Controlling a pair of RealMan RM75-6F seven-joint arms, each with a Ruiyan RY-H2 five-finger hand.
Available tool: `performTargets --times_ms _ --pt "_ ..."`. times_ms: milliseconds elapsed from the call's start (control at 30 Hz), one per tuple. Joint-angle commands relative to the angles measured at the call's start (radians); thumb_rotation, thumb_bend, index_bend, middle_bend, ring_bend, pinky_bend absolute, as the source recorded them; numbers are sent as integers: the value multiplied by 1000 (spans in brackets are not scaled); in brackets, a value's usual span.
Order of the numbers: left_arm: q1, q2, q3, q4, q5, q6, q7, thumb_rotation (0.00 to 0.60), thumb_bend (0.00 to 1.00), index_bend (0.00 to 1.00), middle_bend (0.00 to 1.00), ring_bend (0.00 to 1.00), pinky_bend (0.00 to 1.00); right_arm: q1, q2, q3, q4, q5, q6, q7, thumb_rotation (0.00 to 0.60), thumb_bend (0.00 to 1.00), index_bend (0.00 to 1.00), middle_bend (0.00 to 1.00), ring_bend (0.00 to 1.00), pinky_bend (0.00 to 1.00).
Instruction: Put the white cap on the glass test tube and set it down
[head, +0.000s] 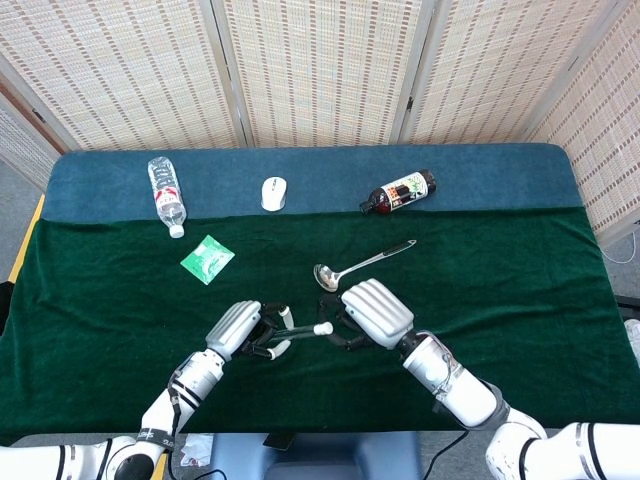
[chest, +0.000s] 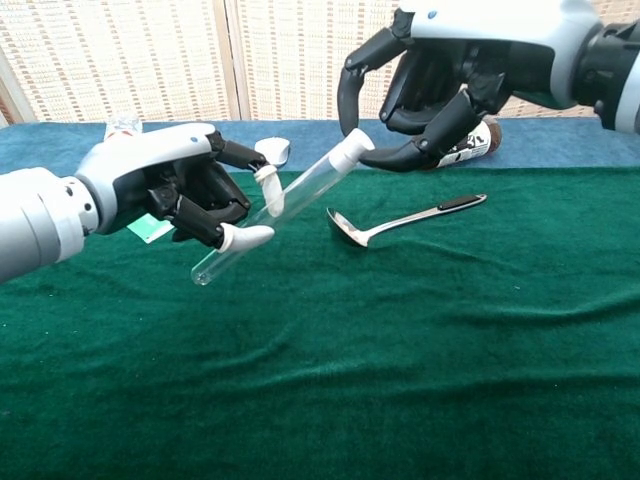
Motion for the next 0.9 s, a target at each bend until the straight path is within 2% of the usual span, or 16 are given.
performTargets --times_ms 33,200,600,767,900 --pt "-1 1 0 1 -2 -2 -1 600 522 769 945 916 869 2 -3 -1 5 2 1 -2 600 545 672 960 1000 1000" --pt "-1 1 1 3 -1 -1 -2 600 522 769 945 916 869 2 -12 -4 14 1 3 0 600 545 578 960 1000 1000" --pt "0 4 7 18 -1 7 17 600 522 769 945 916 869 -4 -30 -7 31 -24 18 29 600 521 183 960 1000 1000" --pt "-2 2 24 66 10 33 94 600 522 769 945 914 869 -29 4 -2 18 -55 47 74 600 512 137 960 1000 1000" --pt "-4 4 50 119 12 65 221 600 522 768 945 912 869 -73 75 -3 2 -87 93 107 600 512 138 959 1000 1000"
